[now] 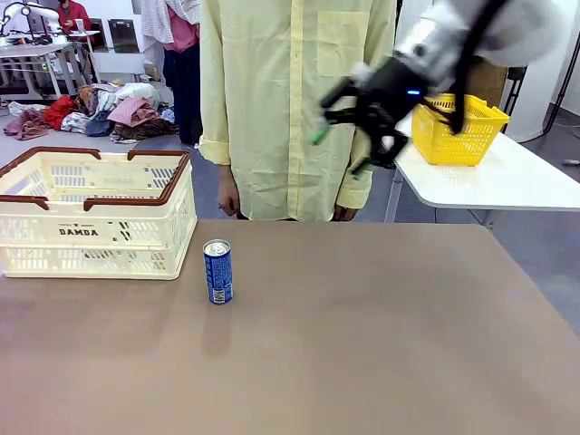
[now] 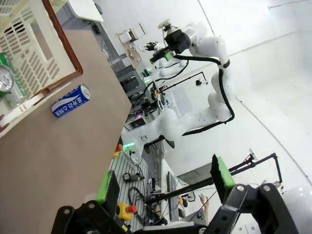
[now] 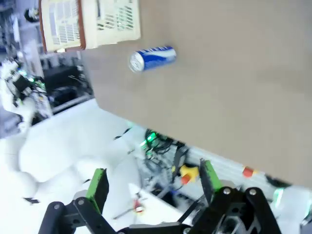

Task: Place the drinks into the Shopping basket.
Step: Pick up one drink and place it into the Shopping basket.

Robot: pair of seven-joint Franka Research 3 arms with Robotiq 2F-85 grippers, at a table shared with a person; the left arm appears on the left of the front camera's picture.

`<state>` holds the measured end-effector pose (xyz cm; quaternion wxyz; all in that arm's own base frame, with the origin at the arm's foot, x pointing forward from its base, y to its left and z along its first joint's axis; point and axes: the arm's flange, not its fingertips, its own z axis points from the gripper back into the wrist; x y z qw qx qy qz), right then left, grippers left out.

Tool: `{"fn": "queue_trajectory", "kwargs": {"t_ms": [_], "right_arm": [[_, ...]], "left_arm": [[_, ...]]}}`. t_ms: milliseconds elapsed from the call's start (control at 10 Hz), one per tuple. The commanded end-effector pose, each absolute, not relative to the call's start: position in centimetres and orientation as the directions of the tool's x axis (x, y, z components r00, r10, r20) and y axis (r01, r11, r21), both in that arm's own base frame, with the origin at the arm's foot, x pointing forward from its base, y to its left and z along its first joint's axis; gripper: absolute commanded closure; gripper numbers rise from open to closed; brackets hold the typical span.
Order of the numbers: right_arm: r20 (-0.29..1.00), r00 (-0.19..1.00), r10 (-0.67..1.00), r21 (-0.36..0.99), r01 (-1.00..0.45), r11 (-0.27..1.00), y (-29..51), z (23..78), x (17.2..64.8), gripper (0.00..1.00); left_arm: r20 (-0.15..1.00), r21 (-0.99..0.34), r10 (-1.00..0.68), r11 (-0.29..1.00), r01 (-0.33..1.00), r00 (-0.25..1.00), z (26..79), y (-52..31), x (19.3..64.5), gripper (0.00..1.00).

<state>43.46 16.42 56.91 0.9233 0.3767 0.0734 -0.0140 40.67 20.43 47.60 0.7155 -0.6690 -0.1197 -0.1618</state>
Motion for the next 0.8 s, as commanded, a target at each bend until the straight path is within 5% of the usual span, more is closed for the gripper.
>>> {"fn": "queue_trajectory", "kwargs": {"t_ms": [0,500,600,700], "right_arm": [[-0.267,0.959,-0.092,0.785,0.273,0.556,8.8,54.1,40.5,0.00],[-0.367,0.893,-0.260,0.906,0.407,0.119,-8.3,43.4,33.6,0.00],[-0.360,0.892,-0.274,0.905,0.405,0.130,-7.6,41.5,34.2,0.00],[-0.397,0.880,-0.262,0.873,0.450,0.188,-8.8,45.1,33.1,0.00]], "left_arm": [[0.385,-0.920,-0.071,0.045,0.388,0.920,47.8,20.2,40.3,0.00],[0.385,-0.920,-0.071,0.045,0.388,0.920,47.8,20.2,40.3,0.00],[0.385,-0.920,-0.071,0.045,0.388,0.920,47.8,20.2,40.3,0.00],[0.385,-0.920,-0.071,0.045,0.388,0.920,47.8,20.2,40.3,0.00]]}}
